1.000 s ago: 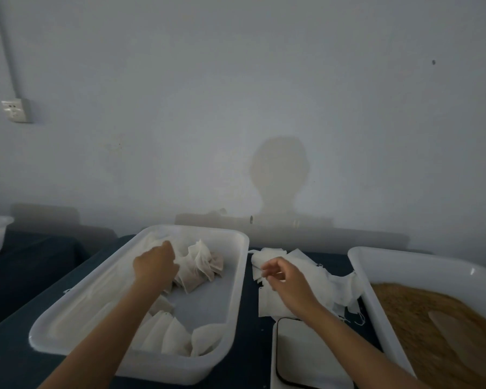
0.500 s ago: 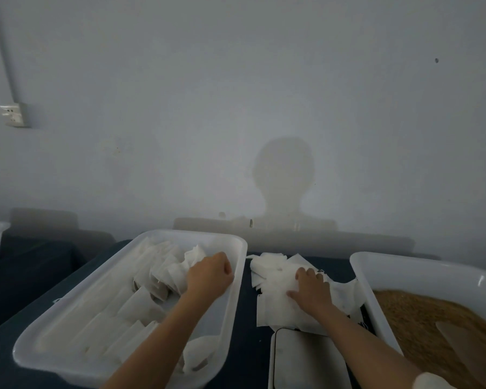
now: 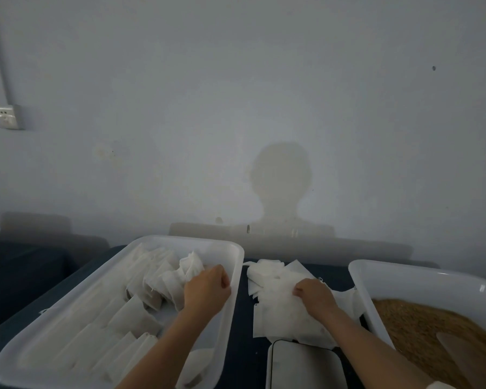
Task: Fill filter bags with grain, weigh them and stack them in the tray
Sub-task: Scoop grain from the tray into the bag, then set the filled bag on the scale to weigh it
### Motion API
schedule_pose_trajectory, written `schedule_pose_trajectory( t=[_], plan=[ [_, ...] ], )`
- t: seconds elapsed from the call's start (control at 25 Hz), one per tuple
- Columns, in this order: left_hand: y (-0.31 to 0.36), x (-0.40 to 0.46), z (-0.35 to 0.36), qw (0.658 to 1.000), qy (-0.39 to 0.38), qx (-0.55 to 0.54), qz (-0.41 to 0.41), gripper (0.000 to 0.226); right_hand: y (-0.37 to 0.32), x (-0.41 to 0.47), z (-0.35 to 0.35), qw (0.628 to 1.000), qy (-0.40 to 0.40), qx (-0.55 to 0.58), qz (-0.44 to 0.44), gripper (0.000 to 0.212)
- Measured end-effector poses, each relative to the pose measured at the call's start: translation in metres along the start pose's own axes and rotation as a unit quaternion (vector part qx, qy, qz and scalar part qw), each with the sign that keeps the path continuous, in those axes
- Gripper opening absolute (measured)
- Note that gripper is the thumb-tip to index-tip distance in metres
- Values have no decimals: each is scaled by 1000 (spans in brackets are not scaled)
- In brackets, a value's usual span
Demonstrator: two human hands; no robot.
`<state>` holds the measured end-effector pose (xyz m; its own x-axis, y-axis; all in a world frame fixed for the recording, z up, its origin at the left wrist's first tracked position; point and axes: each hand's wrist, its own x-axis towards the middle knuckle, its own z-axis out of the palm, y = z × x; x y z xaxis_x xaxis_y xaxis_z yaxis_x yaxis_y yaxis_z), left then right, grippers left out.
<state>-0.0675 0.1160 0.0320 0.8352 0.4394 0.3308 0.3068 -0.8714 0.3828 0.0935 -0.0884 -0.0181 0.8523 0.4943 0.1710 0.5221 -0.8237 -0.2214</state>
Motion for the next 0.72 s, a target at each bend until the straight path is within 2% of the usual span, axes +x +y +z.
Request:
schedule_pose_trajectory(
  t=[0.12,0.2,0.36,0.44,0.6,0.64,0.72],
  plan=[
    [6,-2,-1,1000,16,-7,-3,2,1,-1,-5,1000,-9,21,10,24],
    [12,-4,-6,999,41,-30,-9,7,-2,-1,-9,998,25,54,32,36],
    [37,-10,-13,991,69,-115,25,10,-4,-5,-18,966,81,226,99,38],
    [56,-16,-8,983,37,-171,55,8,-8,-8,-27,940,139,290,118,34],
    [90,-24,8,948,-102,-295,66,20,-26,-20,-66,876,274,386,91,34],
    [97,-25,11,942,-109,-312,66,28,-31,-25,-79,863,281,413,76,30],
    [109,-29,11,938,-72,-326,90,37,-40,-41,-104,848,266,456,41,24]
  ],
)
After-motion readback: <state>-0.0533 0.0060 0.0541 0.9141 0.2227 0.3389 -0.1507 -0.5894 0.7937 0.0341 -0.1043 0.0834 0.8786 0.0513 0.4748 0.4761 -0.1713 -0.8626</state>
